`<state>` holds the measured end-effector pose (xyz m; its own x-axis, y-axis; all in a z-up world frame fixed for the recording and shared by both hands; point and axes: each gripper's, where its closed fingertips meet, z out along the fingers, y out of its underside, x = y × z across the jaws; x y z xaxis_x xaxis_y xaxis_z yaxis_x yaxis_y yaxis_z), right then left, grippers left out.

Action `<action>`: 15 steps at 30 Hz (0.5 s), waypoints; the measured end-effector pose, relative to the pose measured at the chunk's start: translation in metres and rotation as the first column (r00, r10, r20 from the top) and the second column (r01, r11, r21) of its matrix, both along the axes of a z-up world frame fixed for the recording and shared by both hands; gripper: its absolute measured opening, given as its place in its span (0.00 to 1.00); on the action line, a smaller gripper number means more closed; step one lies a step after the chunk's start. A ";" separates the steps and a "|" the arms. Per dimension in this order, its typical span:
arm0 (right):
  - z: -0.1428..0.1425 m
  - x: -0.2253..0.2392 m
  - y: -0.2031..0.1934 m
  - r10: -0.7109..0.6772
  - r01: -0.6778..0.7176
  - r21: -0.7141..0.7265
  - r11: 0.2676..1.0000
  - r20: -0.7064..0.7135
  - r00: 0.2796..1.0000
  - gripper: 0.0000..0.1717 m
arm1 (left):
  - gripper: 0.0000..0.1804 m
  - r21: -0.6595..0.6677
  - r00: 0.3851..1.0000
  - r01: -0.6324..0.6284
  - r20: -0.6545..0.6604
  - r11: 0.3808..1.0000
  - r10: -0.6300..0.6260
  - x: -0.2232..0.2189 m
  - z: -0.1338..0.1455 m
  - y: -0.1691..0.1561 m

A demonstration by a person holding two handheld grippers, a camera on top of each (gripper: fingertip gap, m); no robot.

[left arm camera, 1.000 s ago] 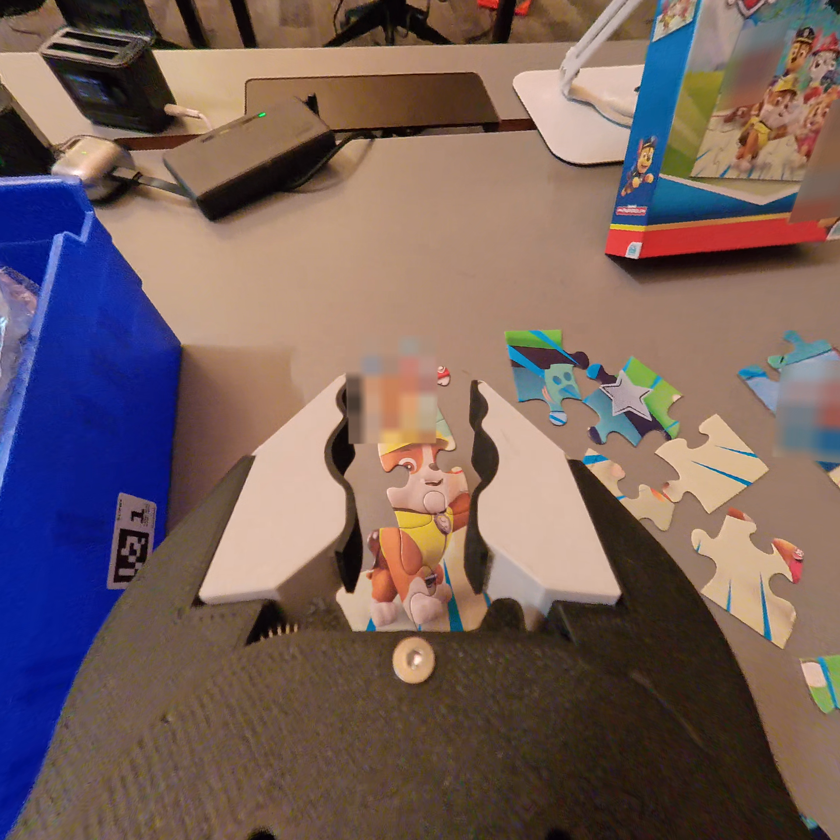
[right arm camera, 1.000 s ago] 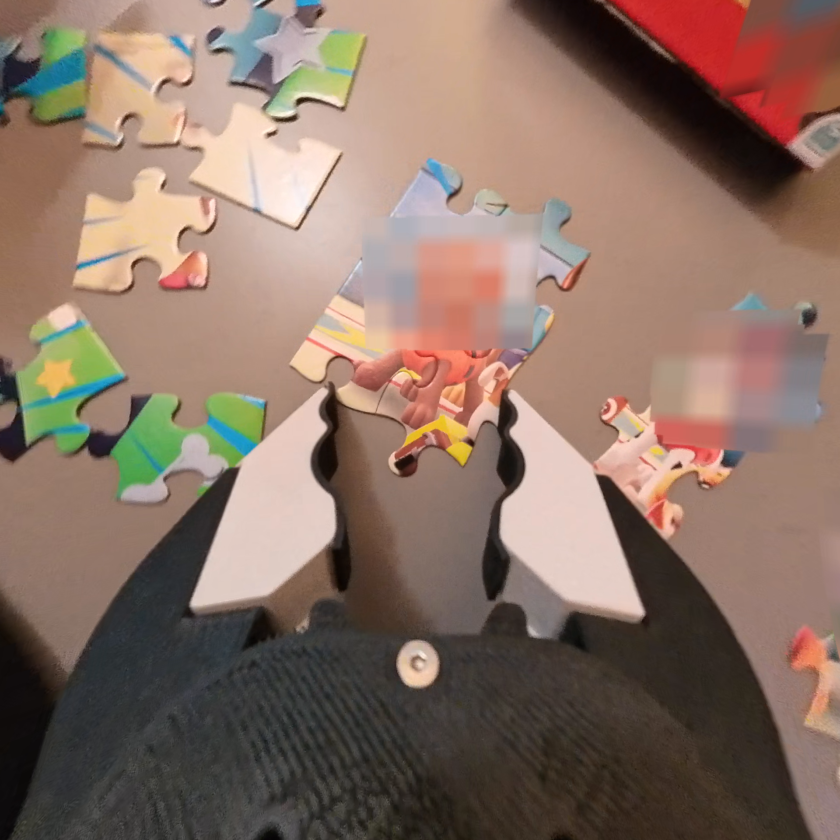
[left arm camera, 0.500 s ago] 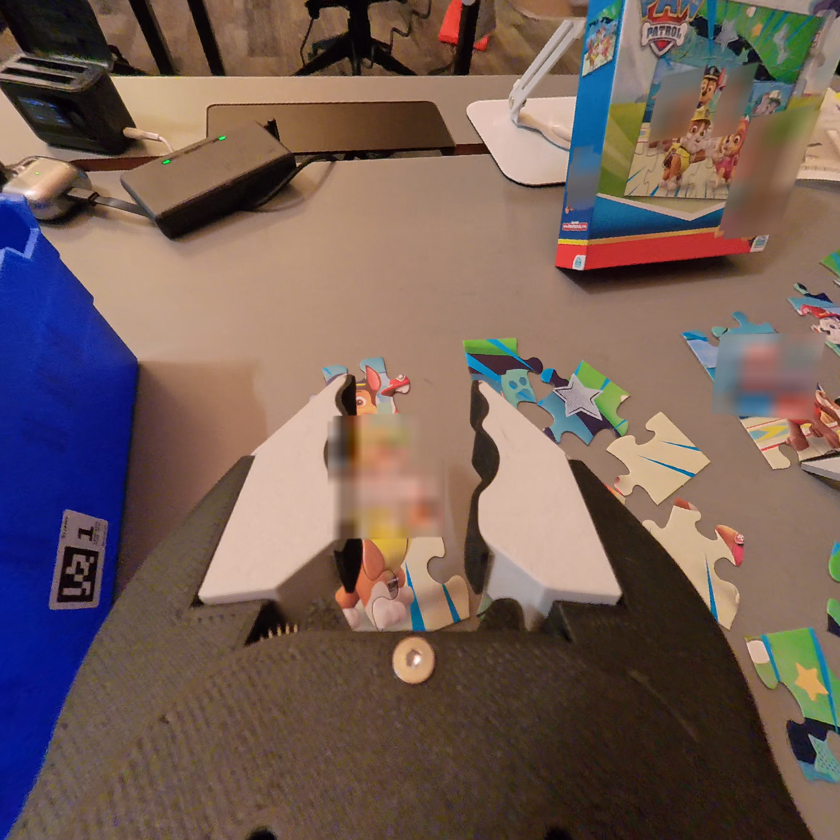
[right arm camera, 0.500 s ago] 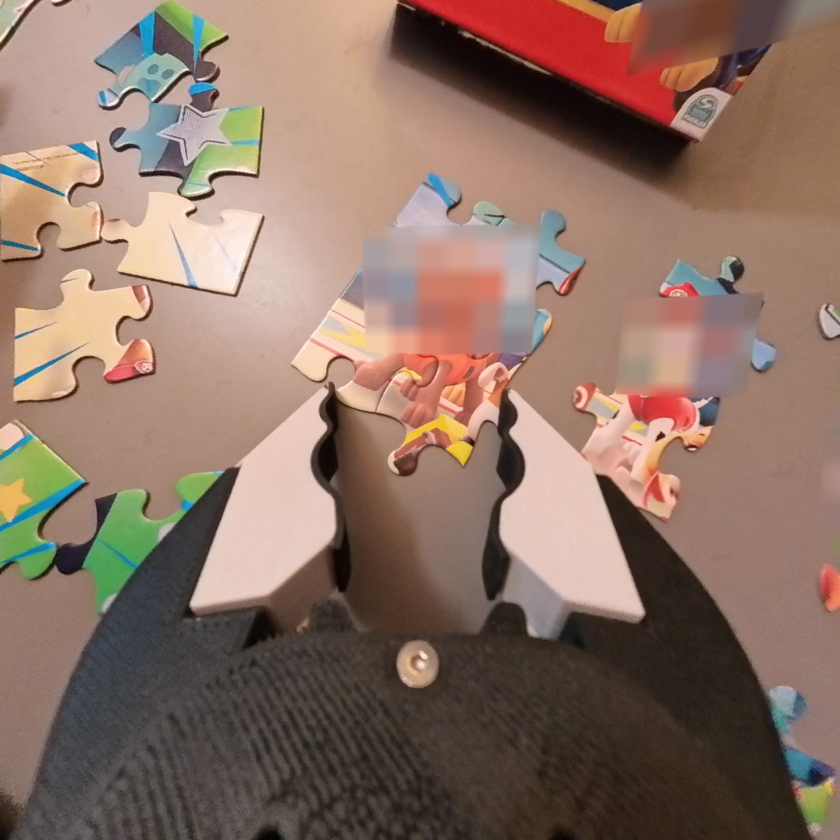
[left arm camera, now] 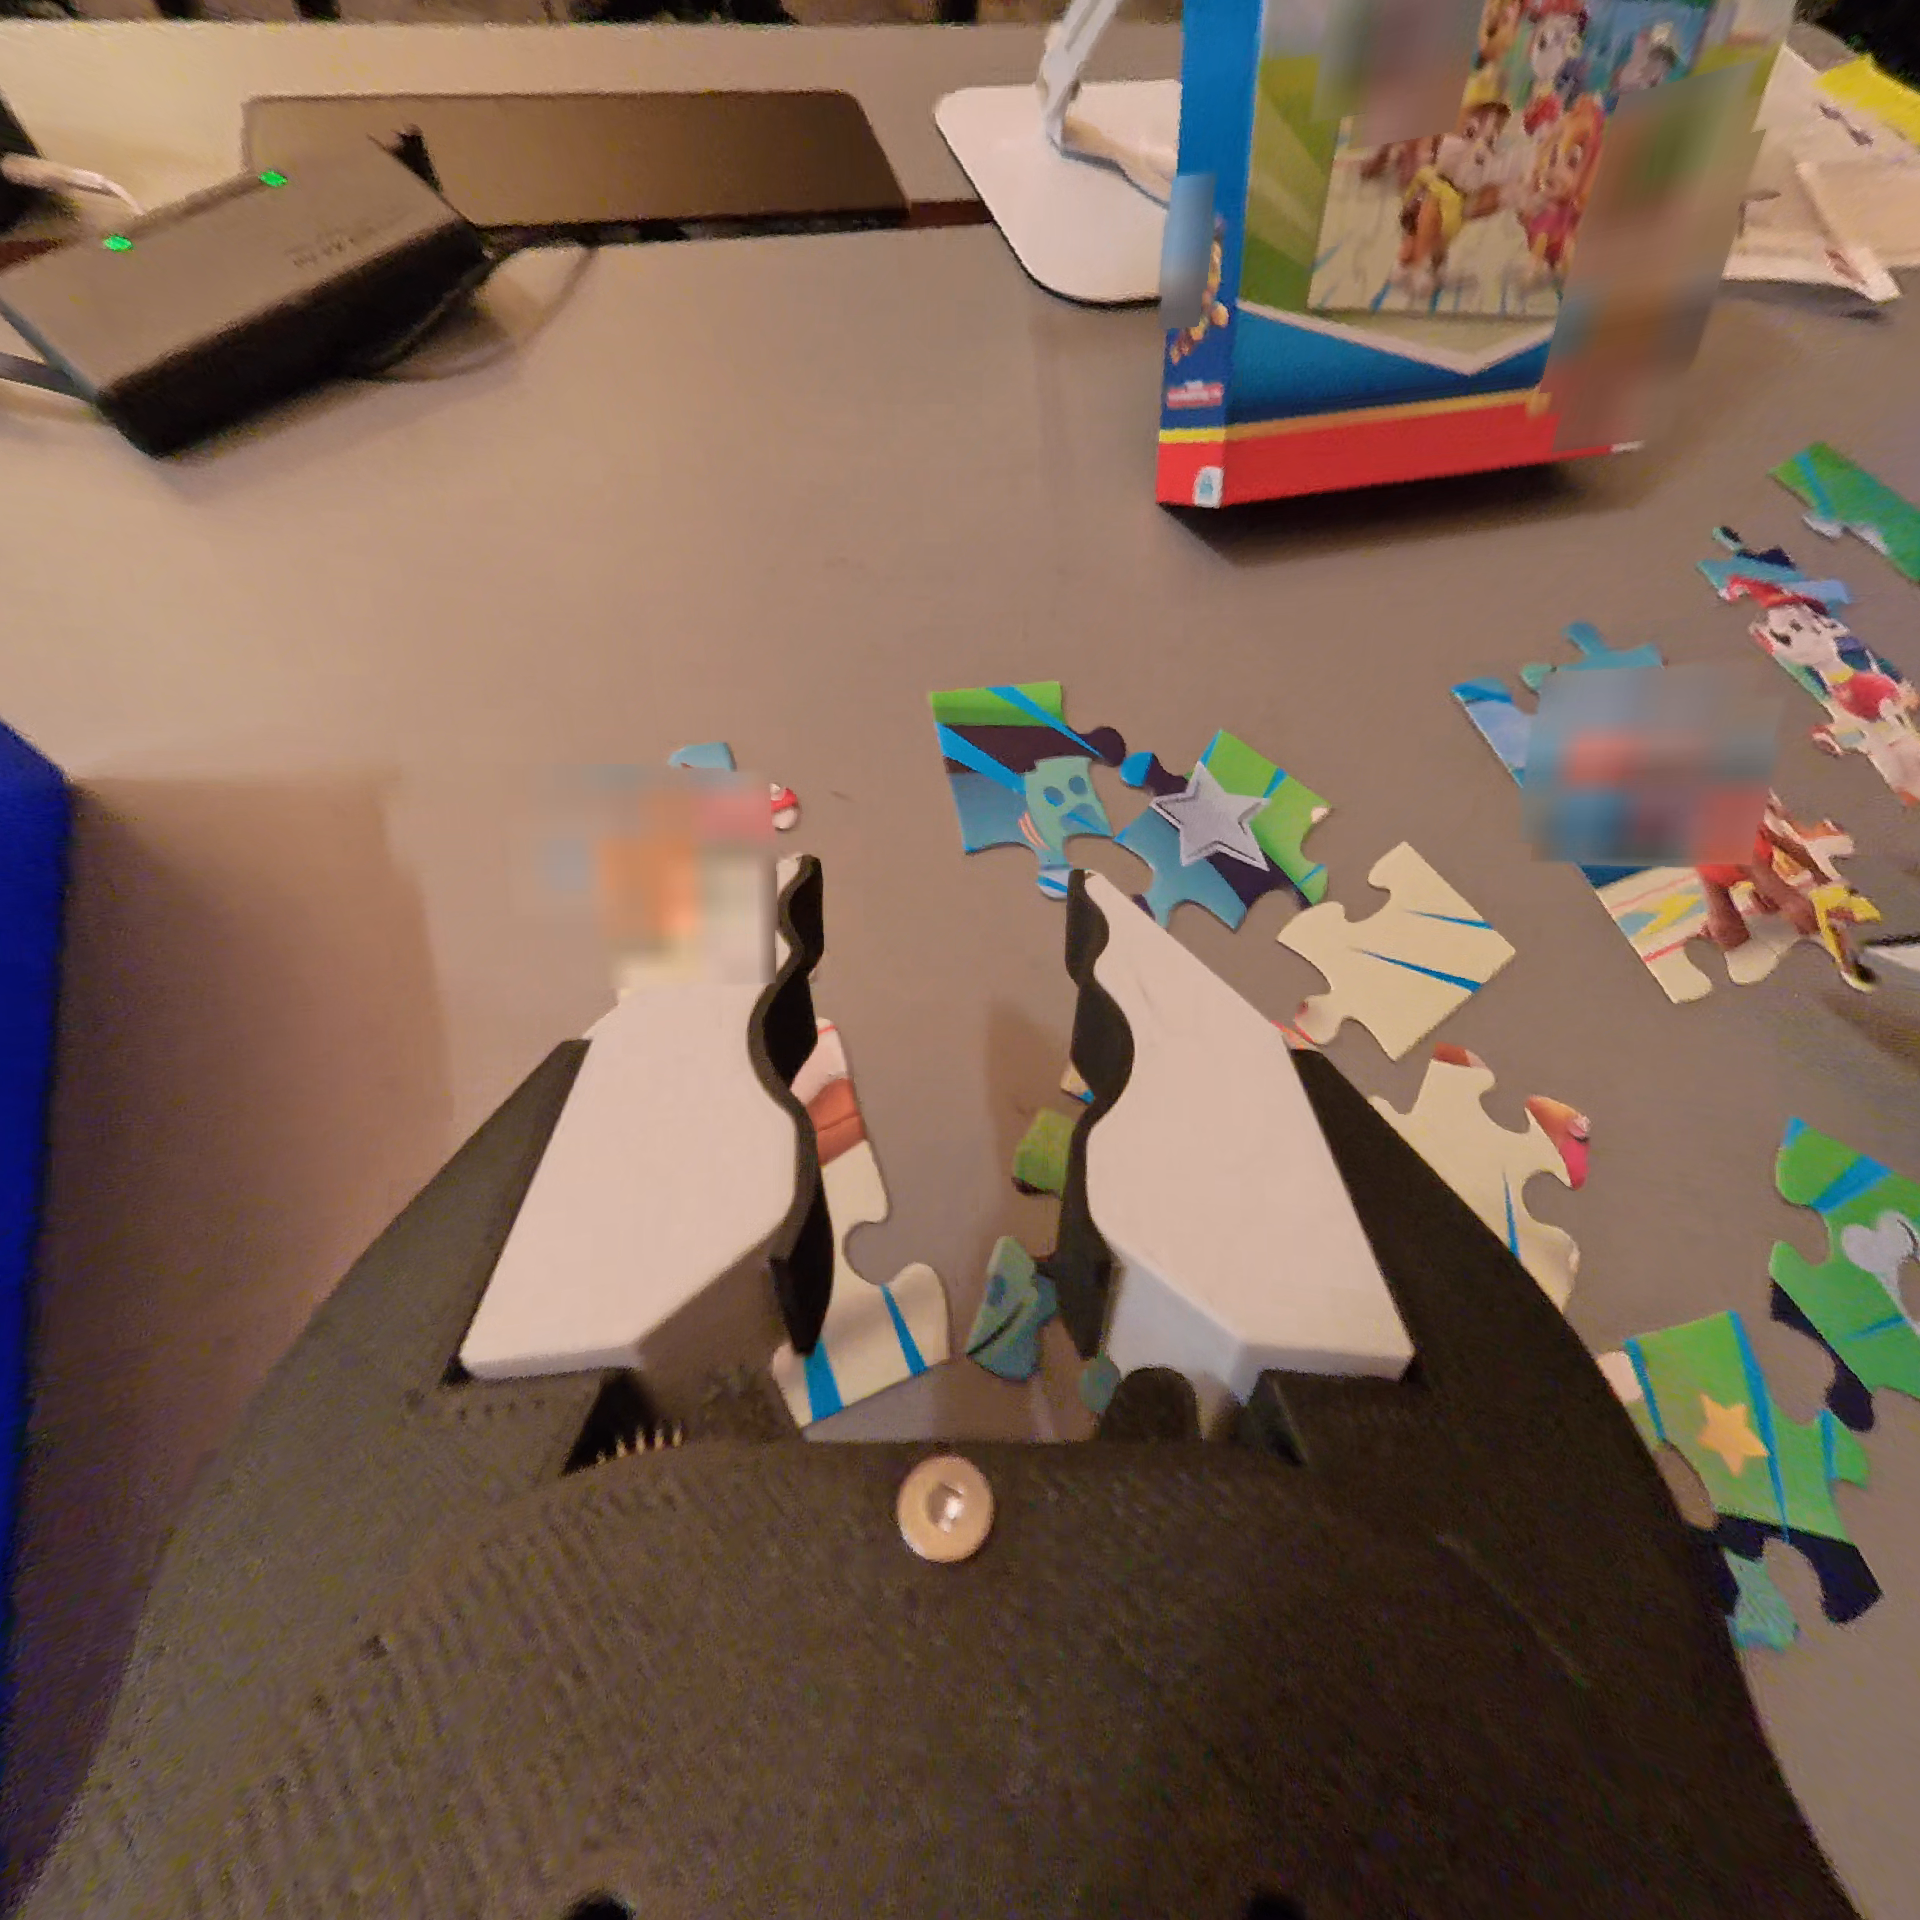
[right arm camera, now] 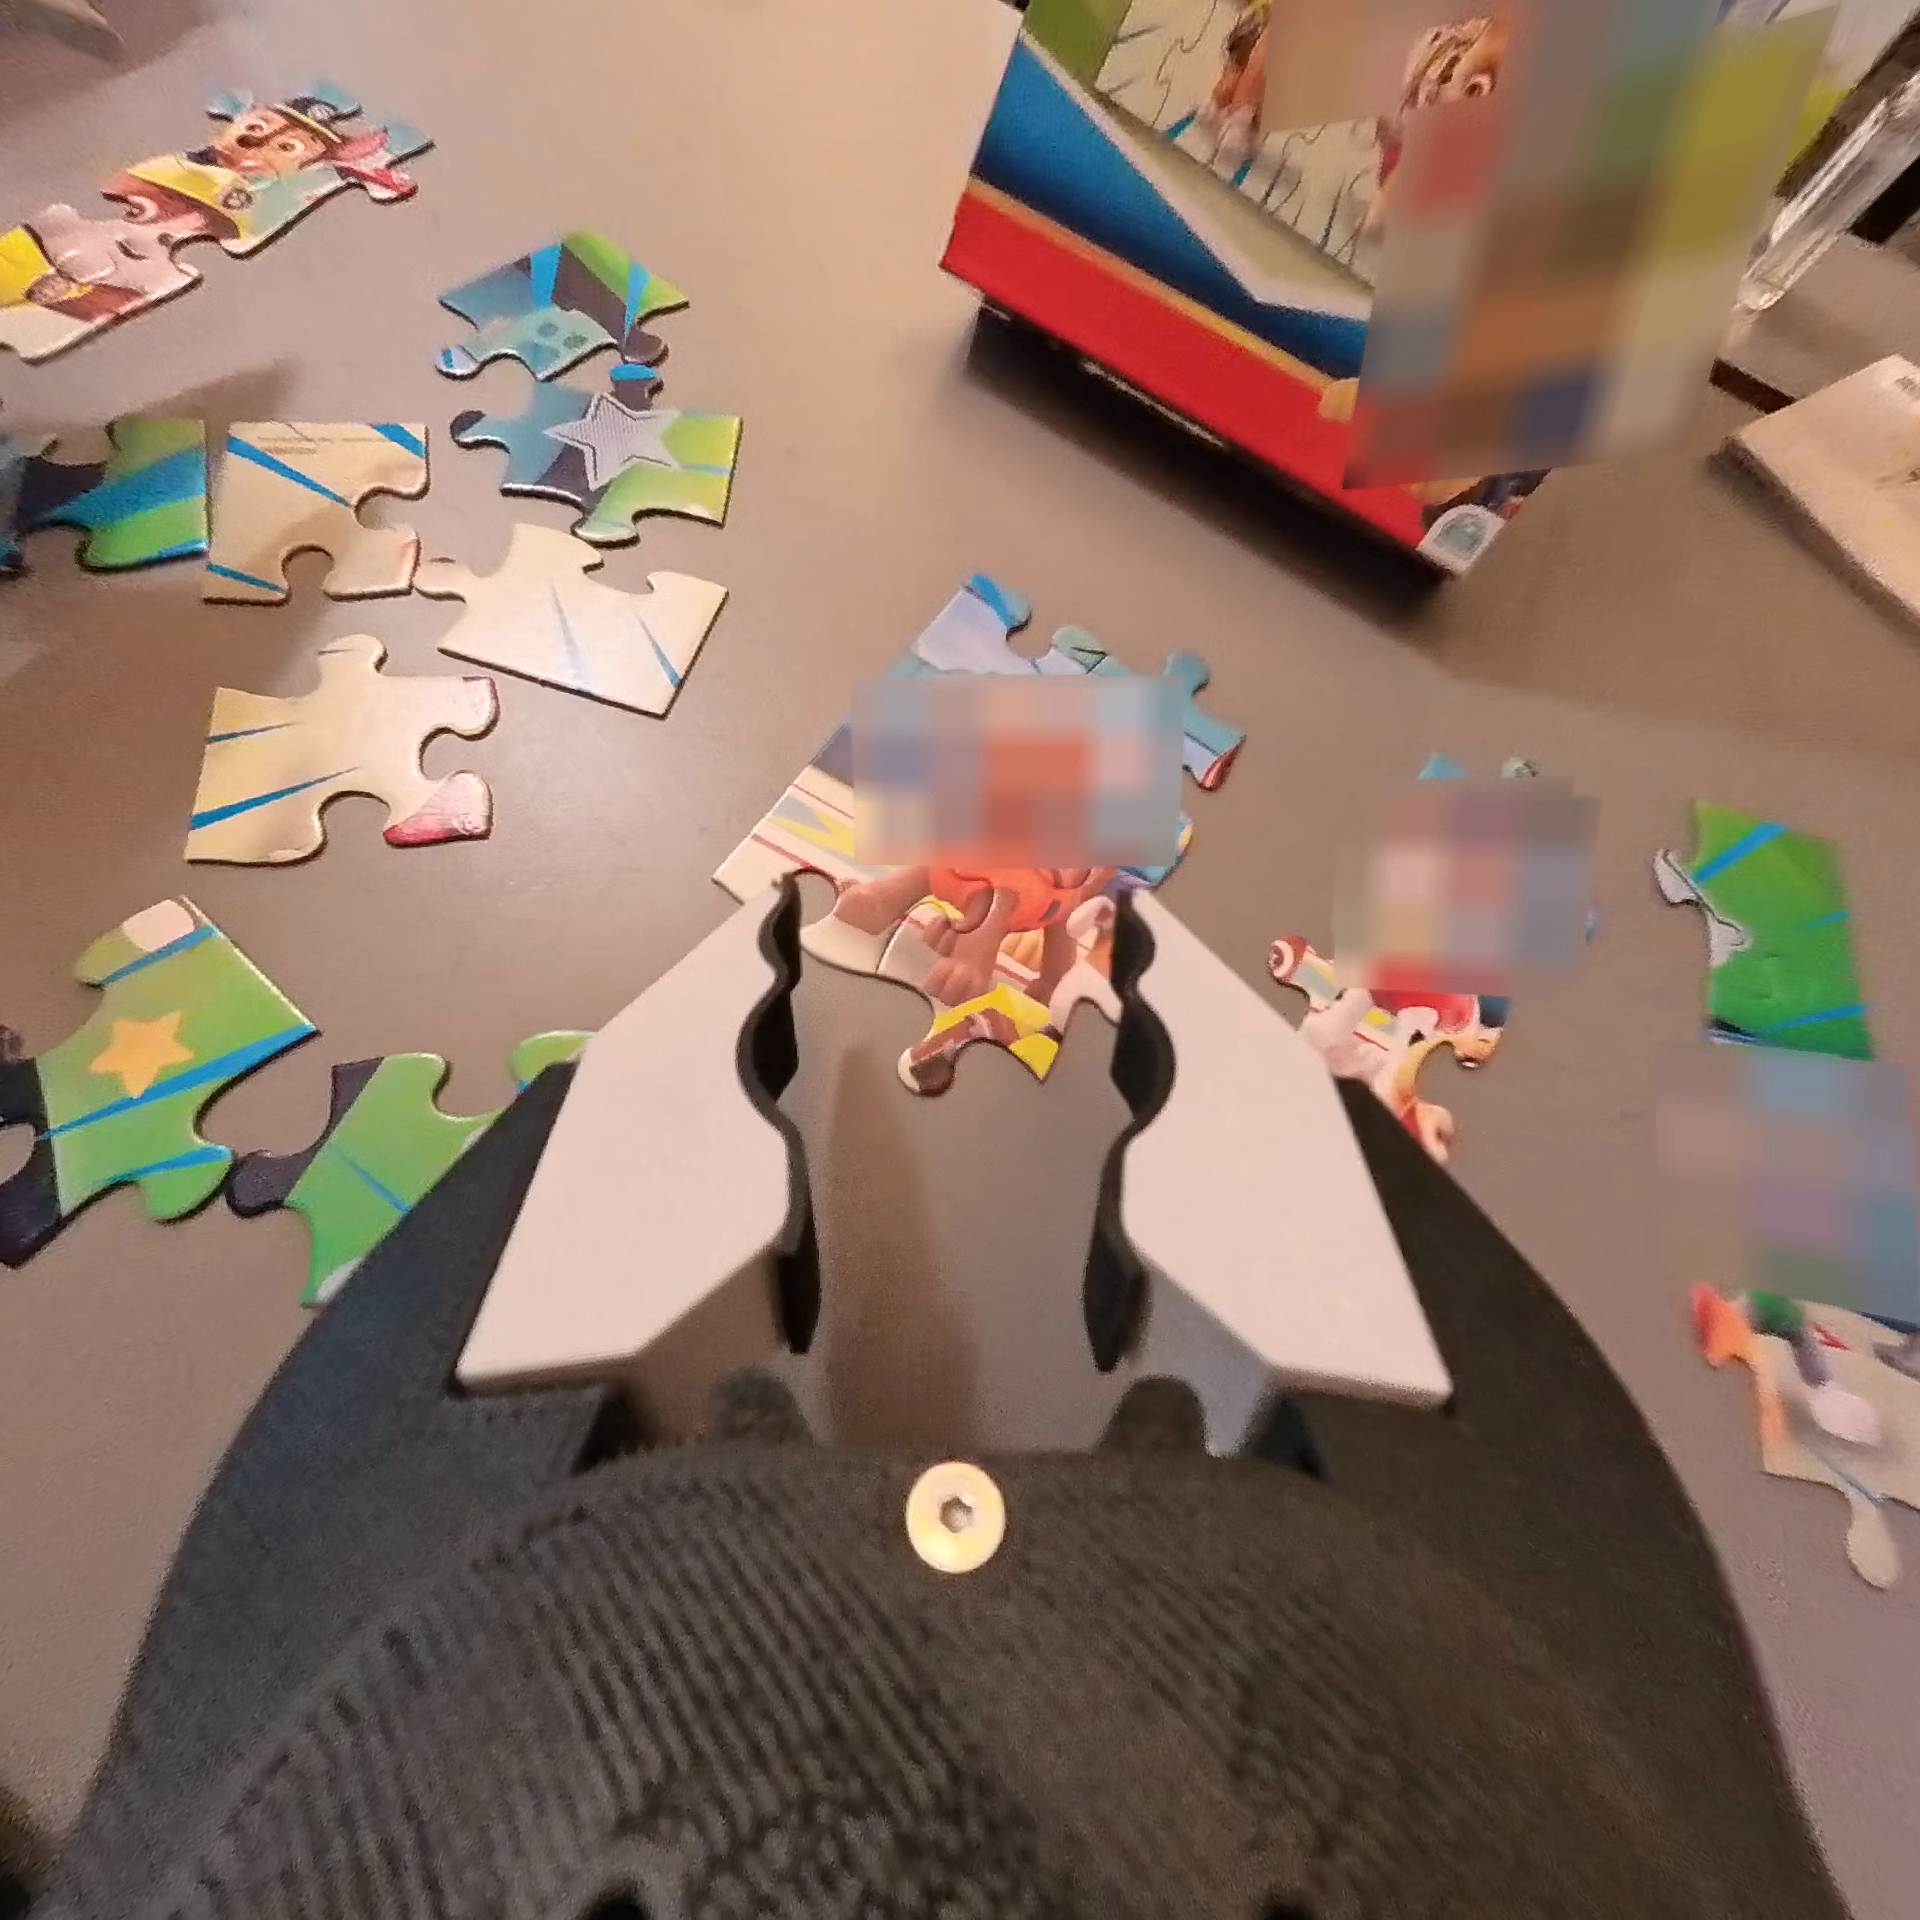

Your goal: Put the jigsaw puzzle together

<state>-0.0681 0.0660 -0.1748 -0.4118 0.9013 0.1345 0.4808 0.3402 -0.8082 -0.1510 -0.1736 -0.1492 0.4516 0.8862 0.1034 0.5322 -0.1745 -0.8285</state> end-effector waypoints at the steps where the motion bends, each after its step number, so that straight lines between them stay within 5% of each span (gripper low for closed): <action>1: 0.001 0.001 0.001 -0.002 0.002 -0.011 1.000 -0.001 1.000 0.35 | 0.26 -0.002 1.000 0.012 0.004 1.000 -0.012 0.003 -0.002 0.004; 9: 0.020 0.018 0.012 -0.014 0.007 -0.359 0.933 -0.017 1.000 0.31 | 0.25 -0.059 0.999 0.035 0.002 0.998 -0.035 0.016 -0.006 0.014; 15: 0.050 0.030 0.065 -0.087 0.030 -0.366 0.930 -0.139 0.986 0.23 | 0.25 0.046 0.987 0.163 -0.007 0.986 -0.163 0.041 0.003 0.067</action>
<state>-0.0385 0.1308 -0.1248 -0.3571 0.9221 -0.1491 0.3544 -0.0139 -0.9350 -0.1099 -0.1070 -0.1467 0.5898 0.7952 0.1405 0.4967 -0.2201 -0.8395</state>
